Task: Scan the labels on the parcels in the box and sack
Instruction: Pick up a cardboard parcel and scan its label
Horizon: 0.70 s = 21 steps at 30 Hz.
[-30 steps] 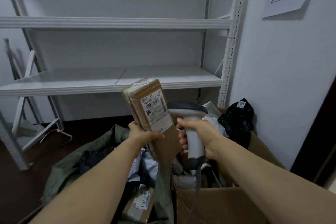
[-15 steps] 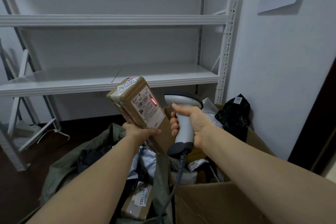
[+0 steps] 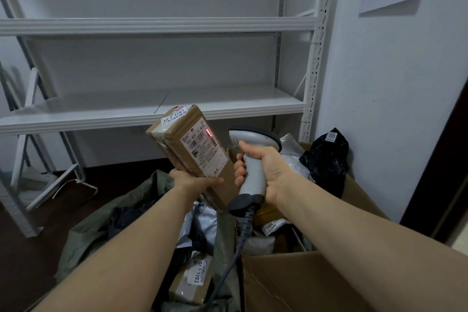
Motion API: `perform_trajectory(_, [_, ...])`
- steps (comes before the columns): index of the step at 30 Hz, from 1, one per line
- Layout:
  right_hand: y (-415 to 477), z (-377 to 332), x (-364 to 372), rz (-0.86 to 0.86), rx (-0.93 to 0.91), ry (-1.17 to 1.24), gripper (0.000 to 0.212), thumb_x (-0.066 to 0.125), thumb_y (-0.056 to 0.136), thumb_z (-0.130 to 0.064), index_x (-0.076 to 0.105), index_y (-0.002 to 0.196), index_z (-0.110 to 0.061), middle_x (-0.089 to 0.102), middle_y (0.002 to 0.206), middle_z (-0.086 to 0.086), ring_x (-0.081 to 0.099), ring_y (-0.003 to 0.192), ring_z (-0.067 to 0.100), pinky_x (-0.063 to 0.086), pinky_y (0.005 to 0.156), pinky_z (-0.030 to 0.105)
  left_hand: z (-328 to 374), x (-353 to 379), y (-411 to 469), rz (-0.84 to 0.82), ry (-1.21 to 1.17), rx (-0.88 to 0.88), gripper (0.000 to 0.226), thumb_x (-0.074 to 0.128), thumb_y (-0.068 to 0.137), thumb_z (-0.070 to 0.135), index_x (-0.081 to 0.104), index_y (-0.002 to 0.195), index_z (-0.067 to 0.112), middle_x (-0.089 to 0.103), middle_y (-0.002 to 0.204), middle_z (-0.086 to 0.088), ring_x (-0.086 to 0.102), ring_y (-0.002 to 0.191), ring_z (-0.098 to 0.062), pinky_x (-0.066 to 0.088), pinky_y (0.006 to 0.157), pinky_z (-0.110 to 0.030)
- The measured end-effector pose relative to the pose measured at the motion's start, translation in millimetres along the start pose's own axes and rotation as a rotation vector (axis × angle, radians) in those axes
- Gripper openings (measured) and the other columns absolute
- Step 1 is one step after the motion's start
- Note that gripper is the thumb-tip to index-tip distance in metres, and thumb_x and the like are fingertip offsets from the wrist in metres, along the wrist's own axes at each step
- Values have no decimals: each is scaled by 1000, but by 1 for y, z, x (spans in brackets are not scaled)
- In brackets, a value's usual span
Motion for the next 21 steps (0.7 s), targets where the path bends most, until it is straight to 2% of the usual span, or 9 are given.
perform_trajectory(3, [-1, -4, -4, 7, -38, -124, 25, 67, 85, -24, 55, 69, -9, 52, 54, 2, 47, 38, 12, 43, 38, 18, 27, 0, -40, 7, 35, 12, 139, 96, -2, 30, 40, 124, 8, 55, 120, -7, 59, 109, -27, 54, 88, -45])
perform_trajectory(7, [-3, -10, -9, 62, -210, -602, 20, 73, 81, -21, 60, 72, -8, 56, 53, 5, 48, 39, 13, 42, 41, 21, 39, -3, -51, -21, 44, -4, 125, 98, 13, 16, 39, 122, 8, 54, 120, -9, 57, 111, -27, 54, 89, -47])
perform_trajectory(9, [-6, -12, -9, 77, -295, -734, 19, 73, 81, -15, 60, 69, -8, 55, 49, 5, 46, 37, 13, 41, 40, 21, 43, -5, -52, -40, 76, -19, 124, 99, 16, 15, 38, 124, 9, 53, 123, -10, 56, 114, -28, 54, 90, -47])
perform_trajectory(10, [-8, -13, -8, 84, -332, -779, 17, 73, 80, -13, 61, 69, -8, 54, 48, 5, 45, 36, 14, 41, 41, 22, 44, -7, -54, -35, 92, -32, 119, 99, 24, 10, 36, 125, 9, 52, 124, -10, 55, 116, -28, 53, 91, -47])
perform_trajectory(11, [-9, -14, -6, 90, -360, -817, 16, 73, 80, -12, 61, 70, -8, 54, 47, 5, 45, 36, 14, 41, 42, 23, 45, -9, -55, -31, 111, -33, 115, 97, 31, 6, 34, 127, 8, 50, 124, -10, 53, 117, -29, 52, 93, -47])
perform_trajectory(14, [-8, -15, -3, 108, -407, -880, 20, 73, 80, -11, 60, 66, -9, 53, 45, 3, 44, 35, 14, 41, 42, 24, 50, -12, -61, -32, 143, -29, 115, 96, 32, 5, 32, 128, 8, 49, 126, -10, 52, 120, -30, 50, 95, -47])
perform_trajectory(17, [-8, -16, 0, 102, -429, -917, 22, 73, 80, -13, 58, 64, -10, 54, 44, 1, 45, 34, 13, 40, 40, 22, 53, -14, -63, -15, 179, -12, 102, 91, 49, -3, 29, 131, 6, 45, 131, -11, 48, 123, -30, 47, 99, -46])
perform_trajectory(21, [-9, -17, 3, 89, -450, -938, 22, 73, 80, -14, 58, 65, -11, 53, 41, -3, 46, 34, 11, 40, 39, 21, 56, -13, -65, -22, 205, -1, 99, 89, 53, -2, 27, 131, 4, 41, 136, -14, 44, 127, -30, 43, 104, -46])
Point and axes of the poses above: each hand's wrist, its own y-axis towards the middle knuckle, its own x-axis out of the palm, z = x × y, the point moved 7 cm from there along y, towards the middle knuckle
